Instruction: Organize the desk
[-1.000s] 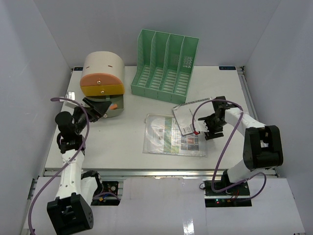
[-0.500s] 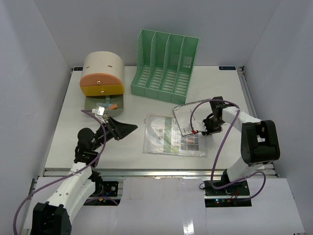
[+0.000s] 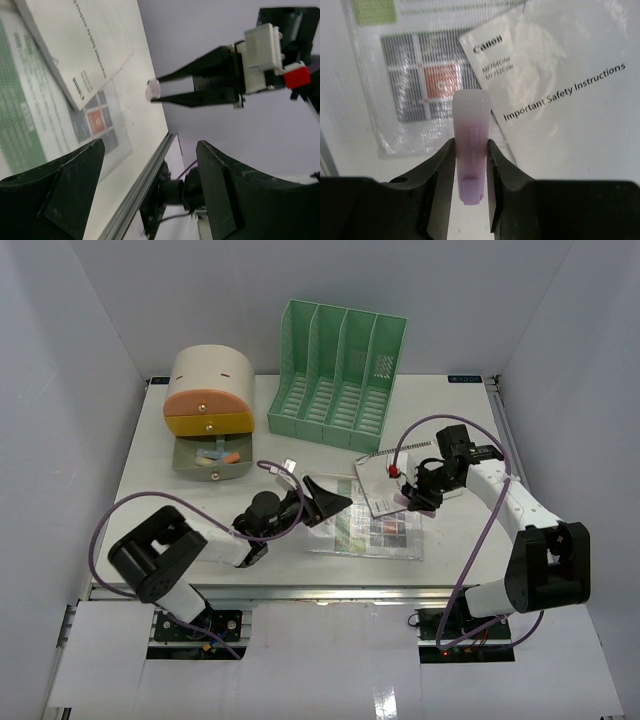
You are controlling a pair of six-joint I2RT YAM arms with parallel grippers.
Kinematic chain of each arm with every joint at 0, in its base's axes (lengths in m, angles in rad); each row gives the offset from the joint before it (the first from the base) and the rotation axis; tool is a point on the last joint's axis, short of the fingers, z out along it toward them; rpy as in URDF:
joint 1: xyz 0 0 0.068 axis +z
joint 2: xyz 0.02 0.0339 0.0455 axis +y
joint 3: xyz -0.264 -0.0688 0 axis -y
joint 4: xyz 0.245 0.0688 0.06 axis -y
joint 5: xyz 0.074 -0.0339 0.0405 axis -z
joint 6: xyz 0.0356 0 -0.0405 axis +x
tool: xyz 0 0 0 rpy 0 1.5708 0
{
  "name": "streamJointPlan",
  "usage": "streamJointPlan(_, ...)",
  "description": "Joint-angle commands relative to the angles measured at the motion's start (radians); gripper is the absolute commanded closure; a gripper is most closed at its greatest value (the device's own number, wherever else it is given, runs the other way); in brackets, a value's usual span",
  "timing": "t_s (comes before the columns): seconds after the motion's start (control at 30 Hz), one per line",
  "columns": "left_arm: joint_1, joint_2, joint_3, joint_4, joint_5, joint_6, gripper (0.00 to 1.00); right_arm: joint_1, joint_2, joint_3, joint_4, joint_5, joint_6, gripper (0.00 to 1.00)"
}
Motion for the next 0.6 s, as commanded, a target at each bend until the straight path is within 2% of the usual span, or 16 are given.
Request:
streamJointPlan(0.0, -0.043, 0.169, 0.147, 0.171, -0.138, -0.075, 0.16, 0.057, -0.074, 0.001, 0.122, -0.162, 0.416, 0.92)
streamJointPlan(0.17, -0.067, 0.280, 0.311, 0.087, -0.194, -0.076, 0.17, 0.148, -0.143, -0.044, 0.306, -0.035, 0.704, 0.92)
streamJointPlan(0.27, -0.074, 0.300, 0.384, 0.018, -0.210, -0.061, 0.19, 0.190, -0.158, -0.042, 0.378, 0.052, 0.813, 0.92)
streamJointPlan(0.37, -0.081, 0.304, 0.422, -0.060, -0.253, -0.044, 0.22, 0.218, -0.159, -0.040, 0.406, 0.100, 0.882, 0.92)
streamJointPlan(0.57, -0.091, 0.303, 0.448, -0.122, -0.251, 0.005, 0.32, 0.250, -0.124, -0.027, 0.455, 0.153, 0.986, 0.92)
